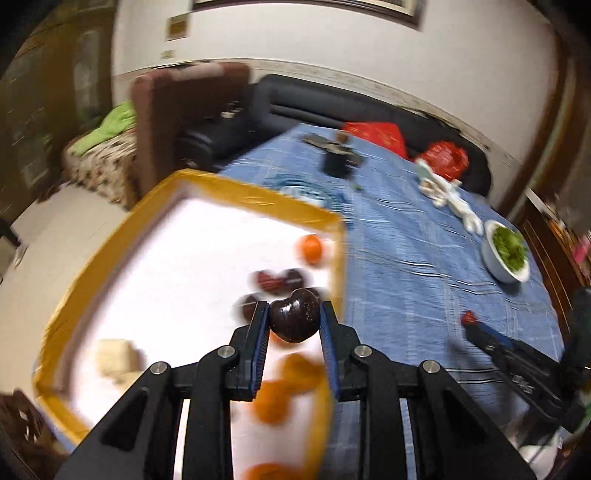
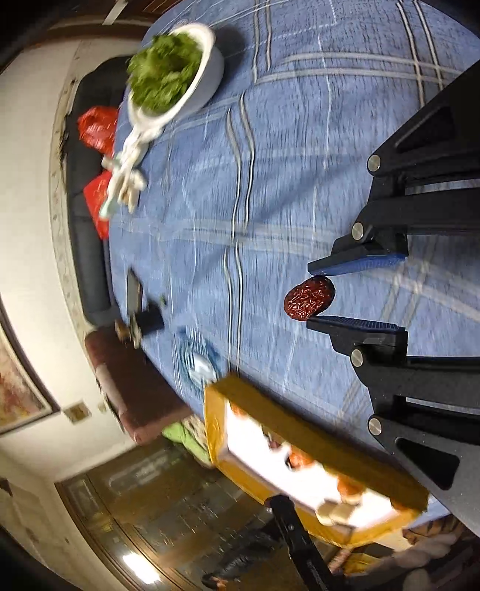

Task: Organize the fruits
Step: 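Carry the red date and plum into the tray and open both grippers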

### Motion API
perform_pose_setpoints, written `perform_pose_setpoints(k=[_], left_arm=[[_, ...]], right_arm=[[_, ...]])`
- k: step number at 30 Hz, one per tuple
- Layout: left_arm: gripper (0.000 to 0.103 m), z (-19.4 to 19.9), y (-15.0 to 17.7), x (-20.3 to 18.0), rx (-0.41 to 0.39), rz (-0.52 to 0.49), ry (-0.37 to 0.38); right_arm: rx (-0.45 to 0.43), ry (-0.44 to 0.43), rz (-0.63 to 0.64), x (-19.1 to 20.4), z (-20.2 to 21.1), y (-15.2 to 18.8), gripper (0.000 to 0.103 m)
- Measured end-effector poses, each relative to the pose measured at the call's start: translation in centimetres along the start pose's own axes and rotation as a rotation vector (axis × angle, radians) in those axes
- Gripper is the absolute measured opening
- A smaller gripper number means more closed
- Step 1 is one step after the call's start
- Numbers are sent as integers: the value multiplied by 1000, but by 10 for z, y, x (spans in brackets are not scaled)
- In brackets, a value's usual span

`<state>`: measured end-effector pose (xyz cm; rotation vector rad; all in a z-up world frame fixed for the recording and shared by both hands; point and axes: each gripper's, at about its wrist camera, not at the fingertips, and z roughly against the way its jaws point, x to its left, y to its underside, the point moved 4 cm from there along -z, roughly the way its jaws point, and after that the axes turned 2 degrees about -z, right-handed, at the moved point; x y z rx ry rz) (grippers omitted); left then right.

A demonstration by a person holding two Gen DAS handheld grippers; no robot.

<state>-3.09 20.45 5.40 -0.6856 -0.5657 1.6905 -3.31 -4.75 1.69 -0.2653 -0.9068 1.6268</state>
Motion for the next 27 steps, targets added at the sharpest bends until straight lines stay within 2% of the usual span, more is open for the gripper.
perform_pose_setpoints(k=[3,8,14,23,25,26,27], left_arm=[[26,0,10,35,9,52,-31],[26,4,20,69,5,104,-53],[26,5,23,92,-20,123,-104],[26,-2,24,110,-19,153,-94],[28,-2,23,113,-20,159,-93],[33,-2,24,115,-19,162,-92],[43,-2,23,115,-20,164,-91]], right_arm=[[2,-33,42,32,5,5,26],[33,-69,134,88,-2,12,26],[91,-155,169,136,-18,15,26],[165,-200,212,183,-57,21,26],[178,-204,213,188,-65,22,26],[184,-208,213,189,-68,21,26],[187,-211,213,190,-70,21,26]])
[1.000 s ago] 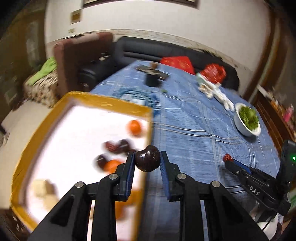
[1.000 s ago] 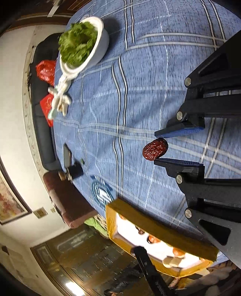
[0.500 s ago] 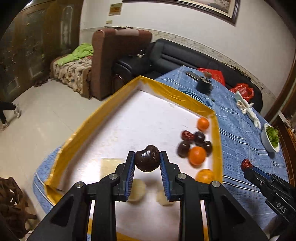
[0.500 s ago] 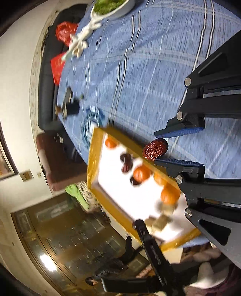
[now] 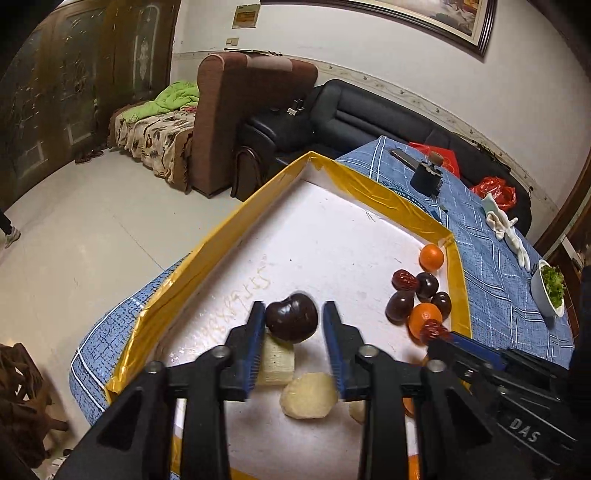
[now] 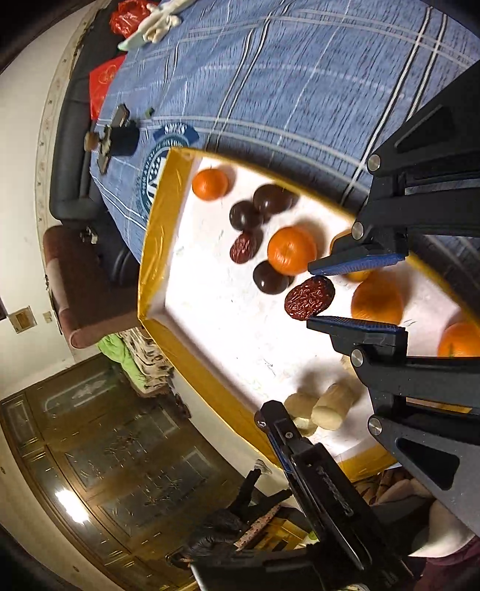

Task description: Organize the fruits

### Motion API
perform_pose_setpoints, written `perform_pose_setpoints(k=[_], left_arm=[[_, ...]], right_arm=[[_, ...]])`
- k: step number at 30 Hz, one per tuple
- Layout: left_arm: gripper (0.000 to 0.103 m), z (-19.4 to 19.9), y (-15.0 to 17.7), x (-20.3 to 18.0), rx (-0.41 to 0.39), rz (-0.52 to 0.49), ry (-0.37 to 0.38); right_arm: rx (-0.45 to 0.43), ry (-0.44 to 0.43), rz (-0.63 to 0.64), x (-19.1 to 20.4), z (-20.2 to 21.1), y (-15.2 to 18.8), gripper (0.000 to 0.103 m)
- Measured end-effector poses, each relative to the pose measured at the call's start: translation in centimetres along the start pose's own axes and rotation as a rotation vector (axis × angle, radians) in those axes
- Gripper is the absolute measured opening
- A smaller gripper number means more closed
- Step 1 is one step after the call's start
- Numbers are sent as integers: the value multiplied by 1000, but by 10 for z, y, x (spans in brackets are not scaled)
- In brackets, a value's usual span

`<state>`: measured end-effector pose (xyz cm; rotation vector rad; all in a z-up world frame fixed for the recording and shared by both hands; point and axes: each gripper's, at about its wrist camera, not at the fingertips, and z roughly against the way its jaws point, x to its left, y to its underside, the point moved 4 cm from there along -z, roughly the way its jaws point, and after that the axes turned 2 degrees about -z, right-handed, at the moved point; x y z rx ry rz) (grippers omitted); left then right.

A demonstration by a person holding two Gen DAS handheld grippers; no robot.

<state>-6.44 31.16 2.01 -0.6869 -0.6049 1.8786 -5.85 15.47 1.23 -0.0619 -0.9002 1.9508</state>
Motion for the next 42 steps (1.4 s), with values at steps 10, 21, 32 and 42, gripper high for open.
perform_pose_setpoints(k=[10,21,32,42], left_arm=[[73,18,-5,-13,-49,-49,-32],[81,39,2,-50,-74,-149,-41],[84,56,9,-71,-86,-204,-34],[86,57,19,-99,-76,-256,-7]], right_arm=[[-16,-4,-40,-7,1,-3,54],[-82,3,-95,-28,43,9,60],[-101,226,-169,-105,86,49,70],[-57,545,-315,-207,106,87,84]])
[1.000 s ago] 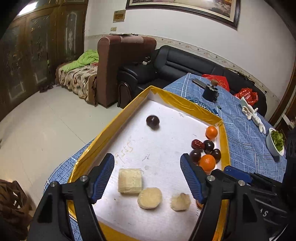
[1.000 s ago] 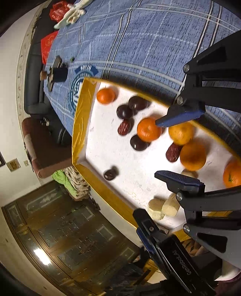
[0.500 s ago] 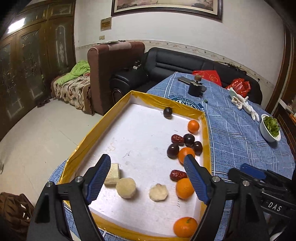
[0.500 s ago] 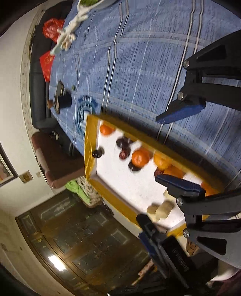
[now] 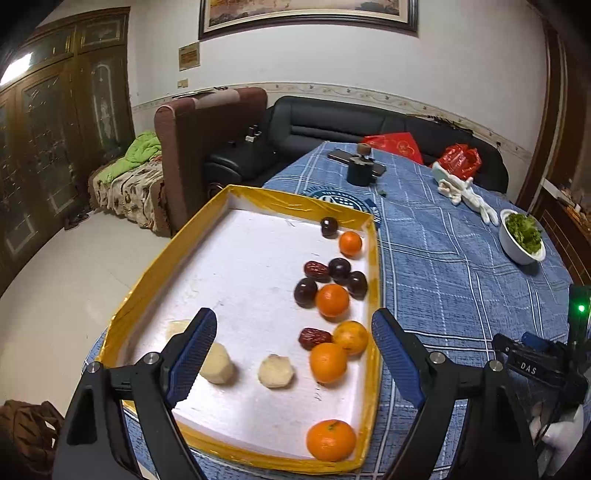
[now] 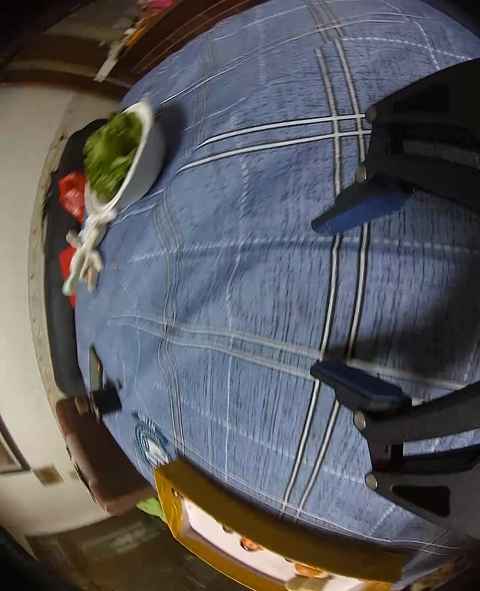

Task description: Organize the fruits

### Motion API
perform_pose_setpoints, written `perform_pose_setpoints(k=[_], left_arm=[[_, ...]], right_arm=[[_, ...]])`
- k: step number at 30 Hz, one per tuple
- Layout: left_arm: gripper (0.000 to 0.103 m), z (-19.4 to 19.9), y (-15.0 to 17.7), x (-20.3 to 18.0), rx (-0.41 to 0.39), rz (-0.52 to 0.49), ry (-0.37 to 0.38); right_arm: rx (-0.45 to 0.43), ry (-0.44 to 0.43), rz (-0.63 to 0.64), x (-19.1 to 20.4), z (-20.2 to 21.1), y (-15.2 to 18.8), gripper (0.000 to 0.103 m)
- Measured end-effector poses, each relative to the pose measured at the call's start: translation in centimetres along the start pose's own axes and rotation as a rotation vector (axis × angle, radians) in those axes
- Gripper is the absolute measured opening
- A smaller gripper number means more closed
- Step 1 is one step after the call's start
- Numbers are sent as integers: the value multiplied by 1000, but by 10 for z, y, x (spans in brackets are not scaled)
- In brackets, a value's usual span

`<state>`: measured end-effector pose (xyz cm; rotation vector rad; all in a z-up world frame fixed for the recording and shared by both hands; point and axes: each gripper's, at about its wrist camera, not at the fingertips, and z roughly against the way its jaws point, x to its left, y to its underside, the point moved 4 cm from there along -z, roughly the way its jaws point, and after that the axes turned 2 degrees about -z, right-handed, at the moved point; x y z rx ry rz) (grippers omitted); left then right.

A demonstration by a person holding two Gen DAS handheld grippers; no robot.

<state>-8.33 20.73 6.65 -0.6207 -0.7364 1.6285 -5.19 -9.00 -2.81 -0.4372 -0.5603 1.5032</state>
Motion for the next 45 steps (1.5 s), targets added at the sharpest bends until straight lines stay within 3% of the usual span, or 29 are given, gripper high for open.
perform_pose_setpoints(k=[2,7,11,23,29,45], left_arm=[[86,1,1,-4,1,-9,4],[86,0,2,-7,3,-16,10],[86,-1,3,-5,8,-11,13],[86,5,13,-7,9,7,46],[87,20,14,4,-18,10,18],[87,15,13,4,-18,8,-25]], right_arm=[[-1,14,-14,-2,-1,-3,103],[49,50,32,5,-15,-10,103],[-5,35,50,7,-14,-9,103],[-5,36,50,8,-14,-7,103],[-5,36,50,8,-14,-7,103],[-5,36,50,8,-14,-7,103]])
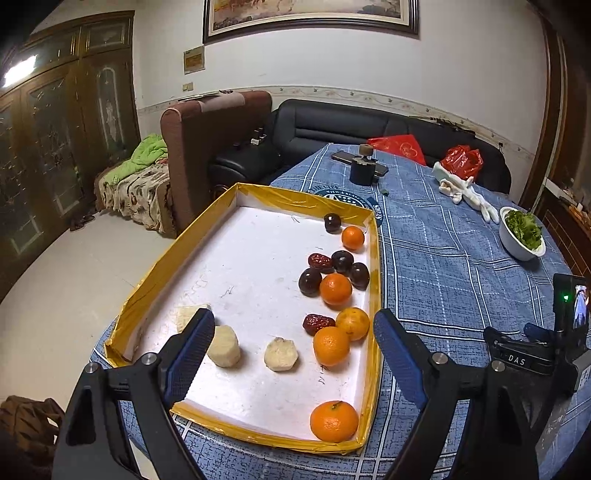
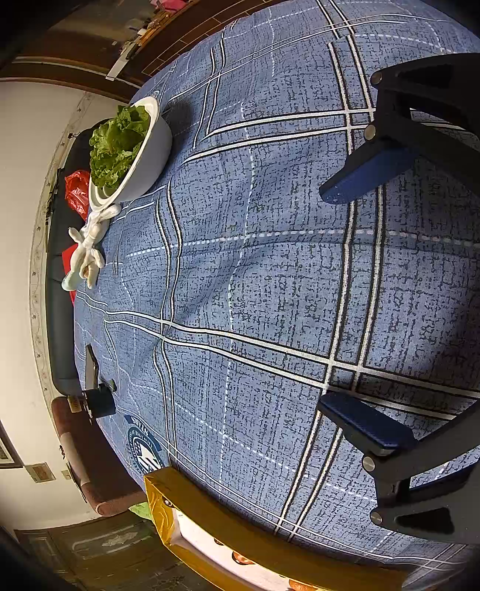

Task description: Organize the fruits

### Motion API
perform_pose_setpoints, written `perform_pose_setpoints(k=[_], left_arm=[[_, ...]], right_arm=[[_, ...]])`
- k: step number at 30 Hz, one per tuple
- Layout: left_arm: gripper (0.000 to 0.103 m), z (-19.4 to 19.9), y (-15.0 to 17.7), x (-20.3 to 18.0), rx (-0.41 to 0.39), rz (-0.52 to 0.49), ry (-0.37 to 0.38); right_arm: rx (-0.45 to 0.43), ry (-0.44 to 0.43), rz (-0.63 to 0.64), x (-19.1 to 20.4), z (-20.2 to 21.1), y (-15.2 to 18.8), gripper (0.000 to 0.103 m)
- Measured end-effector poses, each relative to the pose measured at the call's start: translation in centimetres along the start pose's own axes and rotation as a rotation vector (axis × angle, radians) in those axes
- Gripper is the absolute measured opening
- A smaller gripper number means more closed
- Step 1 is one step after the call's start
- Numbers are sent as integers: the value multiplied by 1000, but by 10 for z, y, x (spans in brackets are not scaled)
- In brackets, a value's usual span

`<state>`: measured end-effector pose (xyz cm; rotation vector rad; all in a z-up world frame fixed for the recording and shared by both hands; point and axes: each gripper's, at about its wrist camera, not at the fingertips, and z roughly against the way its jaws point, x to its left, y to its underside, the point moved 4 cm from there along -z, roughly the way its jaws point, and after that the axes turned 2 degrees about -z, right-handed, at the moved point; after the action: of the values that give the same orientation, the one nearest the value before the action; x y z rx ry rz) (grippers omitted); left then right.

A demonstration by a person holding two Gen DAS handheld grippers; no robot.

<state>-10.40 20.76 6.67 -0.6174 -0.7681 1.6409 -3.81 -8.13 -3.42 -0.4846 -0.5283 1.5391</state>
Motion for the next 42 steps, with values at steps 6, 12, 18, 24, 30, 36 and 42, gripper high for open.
perform_pose_setpoints(k=[6,12,18,24,30,36,42], left_arm=[[87,0,2,-7,1,-25,-8],[89,-1,2,-3,-11,-34,-54],[90,-5,3,-3,5,-38,-52],[90,-2,2,-1,-3,-29,-50],[90,-4,3,-6,10,-38,-42],[90,-8,4,-11,16,-52,-40],[90,-9,2,-8,13,-39,-47]], right_arm=[[0,0,0,0,0,0,103],[0,0,0,0,0,0,103],[0,0,0,0,0,0,103],[0,0,0,0,0,0,103],[0,0,0,0,0,0,103],[0,0,0,0,0,0,103],[0,0,0,0,0,0,103]])
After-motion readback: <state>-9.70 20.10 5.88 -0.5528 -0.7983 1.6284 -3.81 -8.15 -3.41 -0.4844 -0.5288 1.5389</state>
